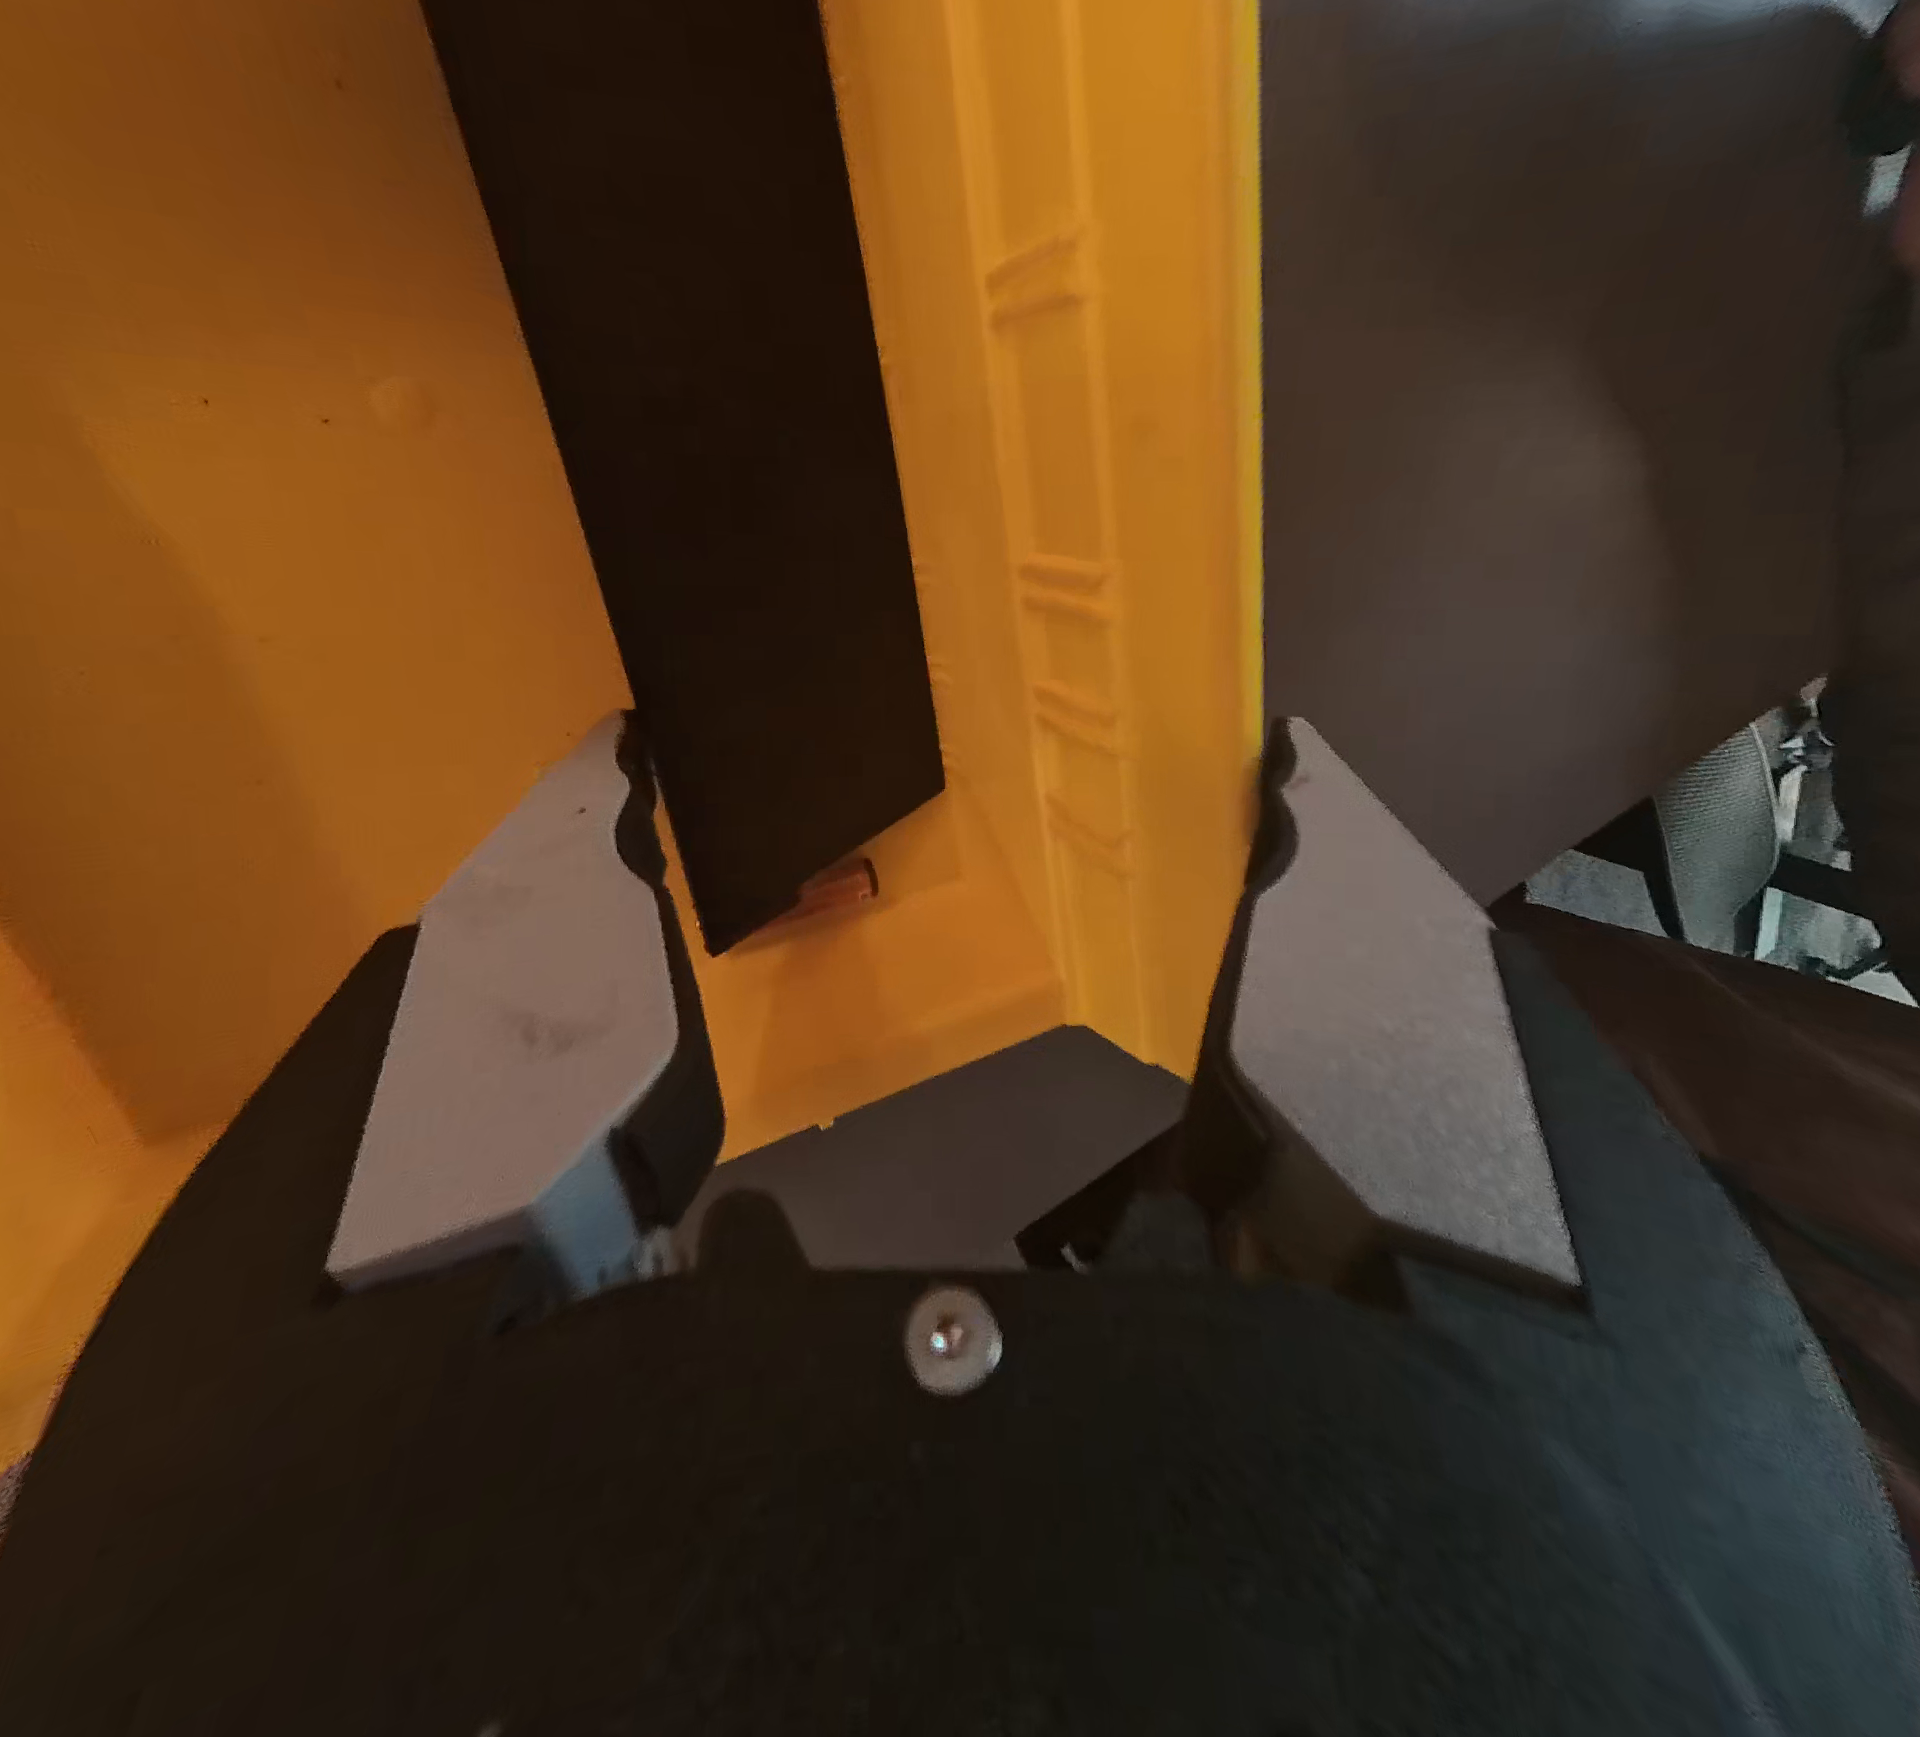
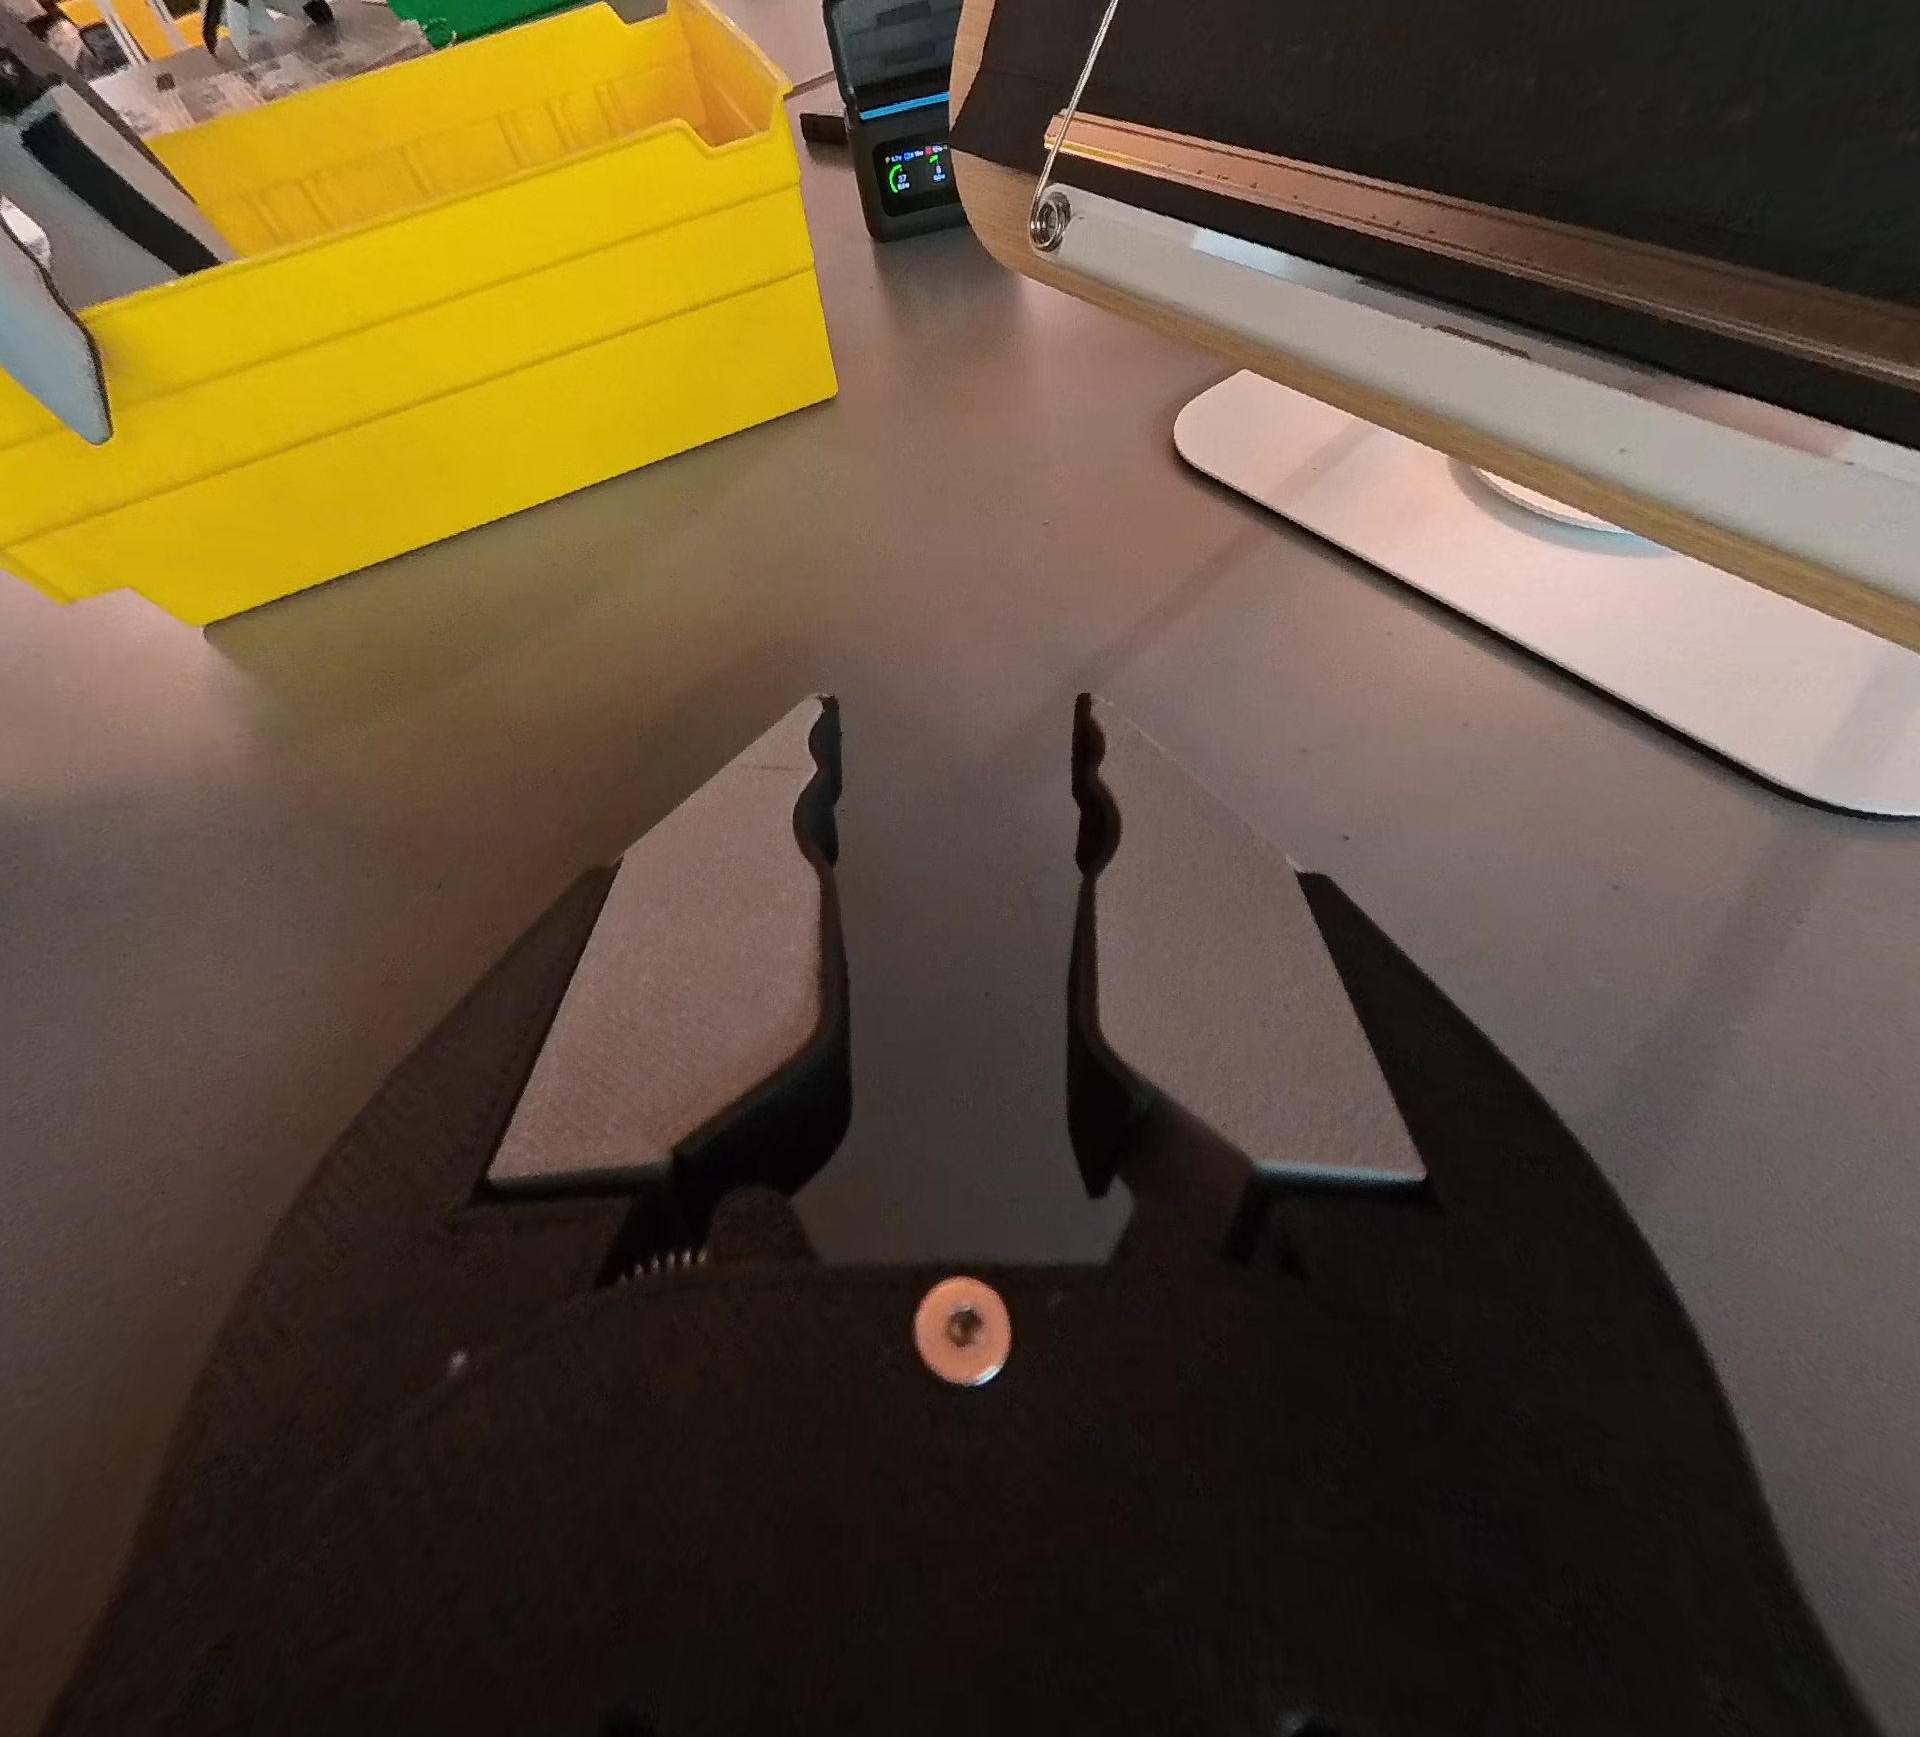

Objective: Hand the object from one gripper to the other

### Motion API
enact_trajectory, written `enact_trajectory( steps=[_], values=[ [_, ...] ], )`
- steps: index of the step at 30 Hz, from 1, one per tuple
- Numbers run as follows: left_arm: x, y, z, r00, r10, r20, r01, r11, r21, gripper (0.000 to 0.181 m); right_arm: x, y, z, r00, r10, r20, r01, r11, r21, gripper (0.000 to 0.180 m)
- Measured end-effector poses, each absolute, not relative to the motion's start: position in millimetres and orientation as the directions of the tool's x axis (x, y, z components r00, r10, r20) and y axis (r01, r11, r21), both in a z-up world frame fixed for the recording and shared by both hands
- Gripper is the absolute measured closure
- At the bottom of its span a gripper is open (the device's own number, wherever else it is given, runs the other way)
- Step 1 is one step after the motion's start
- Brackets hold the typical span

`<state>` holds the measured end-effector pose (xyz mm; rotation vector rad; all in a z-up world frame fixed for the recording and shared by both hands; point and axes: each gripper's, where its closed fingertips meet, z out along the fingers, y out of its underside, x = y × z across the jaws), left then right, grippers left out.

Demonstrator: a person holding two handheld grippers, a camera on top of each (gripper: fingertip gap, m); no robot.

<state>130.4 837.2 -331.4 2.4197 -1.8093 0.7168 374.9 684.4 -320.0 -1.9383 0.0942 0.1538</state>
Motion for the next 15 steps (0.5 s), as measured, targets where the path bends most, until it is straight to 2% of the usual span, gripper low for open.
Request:
enact_trajectory(
  steps=[15],
  values=[
    [130.3,836.7,-326.9,0.192,-0.921,0.338,-0.923,-0.286,-0.256,0.078,374.0,684.7,-319.7,0.989,0.011,-0.150,-0.136,-0.364,-0.922,0.138]
  ],
)
